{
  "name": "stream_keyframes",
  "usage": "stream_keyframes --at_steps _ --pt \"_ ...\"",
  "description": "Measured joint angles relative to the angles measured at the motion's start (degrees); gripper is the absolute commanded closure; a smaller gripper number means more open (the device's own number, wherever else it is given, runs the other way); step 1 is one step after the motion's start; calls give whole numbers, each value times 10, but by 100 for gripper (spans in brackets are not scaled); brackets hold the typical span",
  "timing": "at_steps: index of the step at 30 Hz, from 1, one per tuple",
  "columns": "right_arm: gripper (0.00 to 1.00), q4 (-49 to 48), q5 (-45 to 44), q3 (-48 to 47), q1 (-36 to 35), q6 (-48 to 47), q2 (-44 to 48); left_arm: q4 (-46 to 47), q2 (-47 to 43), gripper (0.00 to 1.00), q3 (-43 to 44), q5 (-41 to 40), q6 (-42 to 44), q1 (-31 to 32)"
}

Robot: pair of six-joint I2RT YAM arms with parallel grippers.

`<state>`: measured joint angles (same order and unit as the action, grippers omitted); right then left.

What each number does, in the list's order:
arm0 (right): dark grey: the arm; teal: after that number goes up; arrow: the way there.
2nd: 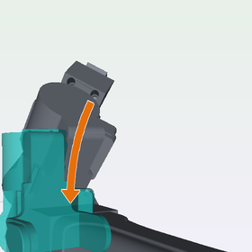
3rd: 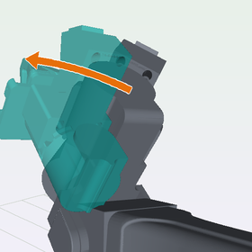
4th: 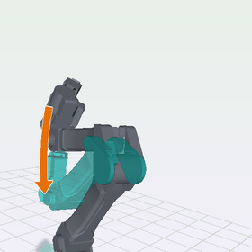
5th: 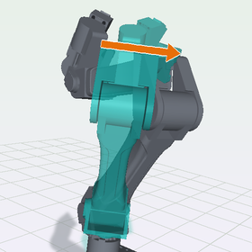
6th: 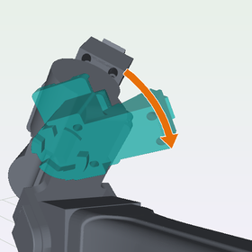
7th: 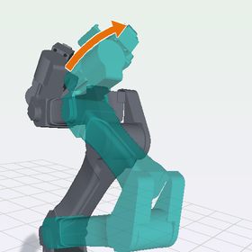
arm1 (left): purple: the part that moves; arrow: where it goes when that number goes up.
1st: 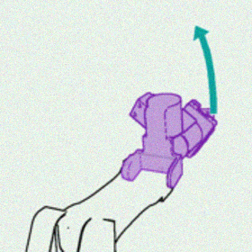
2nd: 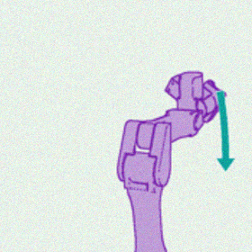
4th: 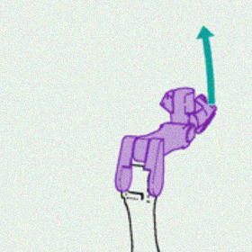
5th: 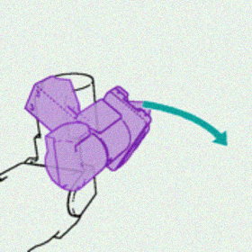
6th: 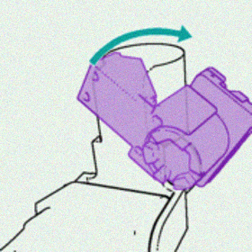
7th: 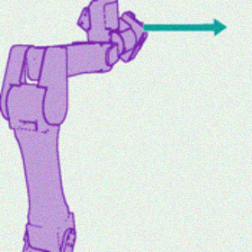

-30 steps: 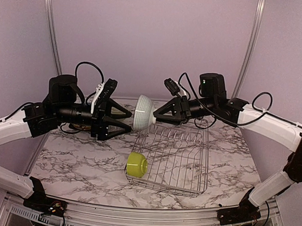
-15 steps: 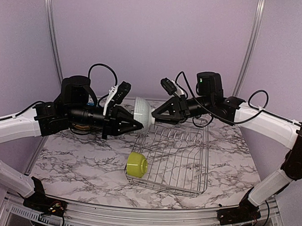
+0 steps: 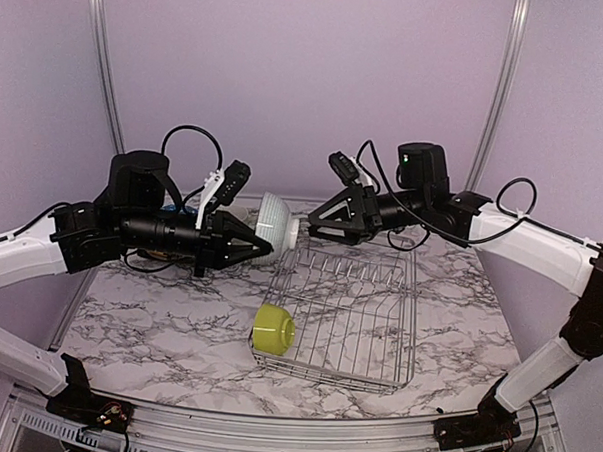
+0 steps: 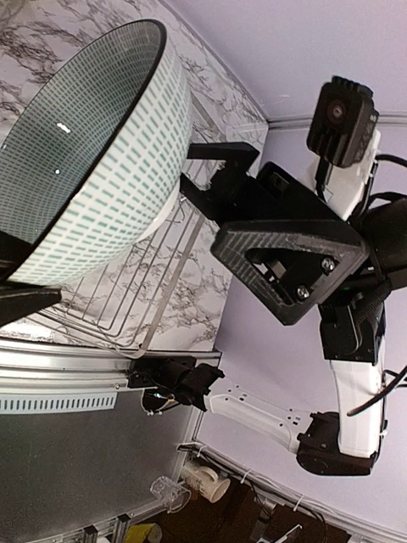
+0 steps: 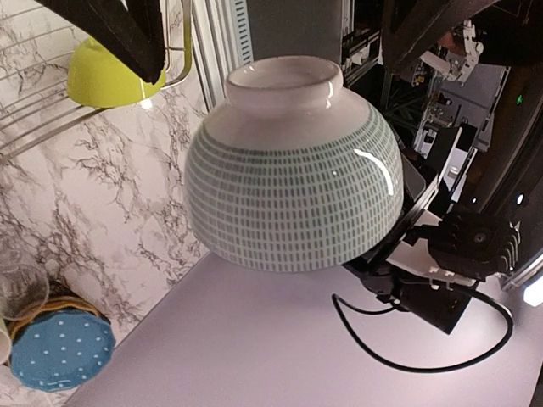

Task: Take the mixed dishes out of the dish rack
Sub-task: Place the bowl at the center of the board.

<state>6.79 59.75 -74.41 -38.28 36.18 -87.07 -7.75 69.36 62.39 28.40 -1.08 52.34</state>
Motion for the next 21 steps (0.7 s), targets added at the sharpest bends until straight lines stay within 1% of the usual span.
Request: stream_keyframes --at_steps 5,11,15,21 --pt "10 38 -30 1 17 -26 8 -81 -32 100 3 -88 -26 -7" --pt "10 95 -67 1 19 -65 10 -209 -34 100 22 -210 -77 -14" --pt "10 135 -92 0 19 -93 10 -285 -6 100 50 -262 -101 -14" --pt "10 172 -115 0 19 -116 10 -374 71 100 78 -332 -122 -14"
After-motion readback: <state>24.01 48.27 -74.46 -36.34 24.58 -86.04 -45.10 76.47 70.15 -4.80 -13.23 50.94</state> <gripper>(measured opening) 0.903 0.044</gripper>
